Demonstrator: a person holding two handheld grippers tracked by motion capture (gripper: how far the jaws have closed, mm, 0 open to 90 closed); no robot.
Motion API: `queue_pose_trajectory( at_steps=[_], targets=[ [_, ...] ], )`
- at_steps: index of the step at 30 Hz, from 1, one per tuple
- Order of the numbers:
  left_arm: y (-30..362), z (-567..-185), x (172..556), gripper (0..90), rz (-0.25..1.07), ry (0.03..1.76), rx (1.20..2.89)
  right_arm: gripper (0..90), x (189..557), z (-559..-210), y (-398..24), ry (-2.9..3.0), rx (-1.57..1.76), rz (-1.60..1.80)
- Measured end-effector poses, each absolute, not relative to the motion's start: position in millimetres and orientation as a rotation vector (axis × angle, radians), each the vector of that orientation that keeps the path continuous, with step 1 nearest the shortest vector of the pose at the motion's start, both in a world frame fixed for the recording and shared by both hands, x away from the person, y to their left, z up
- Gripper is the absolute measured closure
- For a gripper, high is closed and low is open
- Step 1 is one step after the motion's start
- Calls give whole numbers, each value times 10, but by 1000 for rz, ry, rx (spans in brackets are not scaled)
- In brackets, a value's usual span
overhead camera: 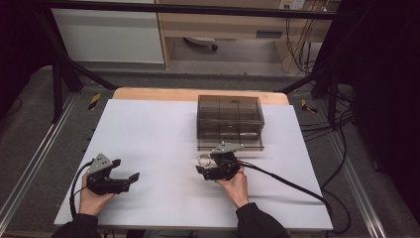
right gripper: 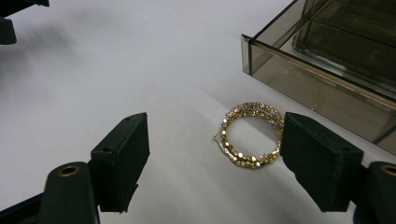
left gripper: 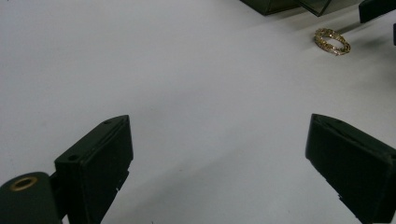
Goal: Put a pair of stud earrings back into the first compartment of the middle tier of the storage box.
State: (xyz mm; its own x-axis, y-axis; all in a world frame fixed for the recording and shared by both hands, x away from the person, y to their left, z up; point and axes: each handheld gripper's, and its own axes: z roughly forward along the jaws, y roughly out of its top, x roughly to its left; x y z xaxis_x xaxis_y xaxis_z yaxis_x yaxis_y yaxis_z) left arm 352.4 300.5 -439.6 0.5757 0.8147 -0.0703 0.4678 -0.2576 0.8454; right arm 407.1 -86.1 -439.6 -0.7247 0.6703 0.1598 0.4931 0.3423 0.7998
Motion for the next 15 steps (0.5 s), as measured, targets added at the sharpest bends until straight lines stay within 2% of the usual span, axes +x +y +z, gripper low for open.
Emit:
queue_pose_trajectory(
  at_steps=[5, 15],
  targets=[
    [2996, -4392, 3518, 73, 488, 1028, 1909, 334, 4138, -4446, -802, 2418, 1074, 1325],
    [2996, -4394, 3519, 73, 483, 1029, 1911, 575, 4242, -4536, -736, 2433, 1088, 1291]
  ],
)
